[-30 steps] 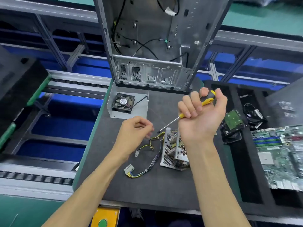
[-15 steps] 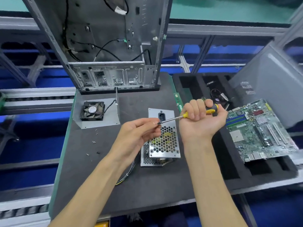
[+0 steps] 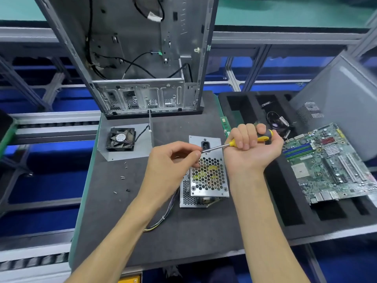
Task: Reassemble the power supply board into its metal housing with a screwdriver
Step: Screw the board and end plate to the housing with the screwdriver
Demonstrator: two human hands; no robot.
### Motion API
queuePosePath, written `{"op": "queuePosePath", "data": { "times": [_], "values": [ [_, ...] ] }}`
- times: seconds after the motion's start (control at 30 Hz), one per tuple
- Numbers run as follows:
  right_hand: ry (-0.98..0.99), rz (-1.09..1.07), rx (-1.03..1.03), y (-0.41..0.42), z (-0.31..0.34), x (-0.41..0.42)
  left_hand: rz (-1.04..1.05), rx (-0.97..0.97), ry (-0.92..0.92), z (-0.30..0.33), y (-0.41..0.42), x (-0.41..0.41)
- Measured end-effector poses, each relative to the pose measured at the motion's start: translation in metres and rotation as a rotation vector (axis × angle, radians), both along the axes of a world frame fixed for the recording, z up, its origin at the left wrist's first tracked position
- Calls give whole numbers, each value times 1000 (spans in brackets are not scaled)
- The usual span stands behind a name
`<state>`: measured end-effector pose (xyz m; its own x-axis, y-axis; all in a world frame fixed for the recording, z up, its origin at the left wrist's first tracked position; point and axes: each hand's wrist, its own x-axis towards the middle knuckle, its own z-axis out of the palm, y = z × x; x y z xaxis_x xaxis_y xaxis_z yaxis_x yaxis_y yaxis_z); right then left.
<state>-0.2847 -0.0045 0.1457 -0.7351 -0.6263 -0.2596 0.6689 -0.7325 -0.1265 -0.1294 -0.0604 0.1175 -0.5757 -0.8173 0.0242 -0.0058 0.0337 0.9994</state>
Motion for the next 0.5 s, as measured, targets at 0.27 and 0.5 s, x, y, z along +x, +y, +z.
{"op": "queuePosePath", "data": {
  "times": [0.27,0.5],
  "values": [
    [-23,-23,15,2,-5,-2,-37,179,48,1,1,-9],
    [235,-67,70,7,3,-19,217,159,-293,-20,-19,-6]
  ]
}}
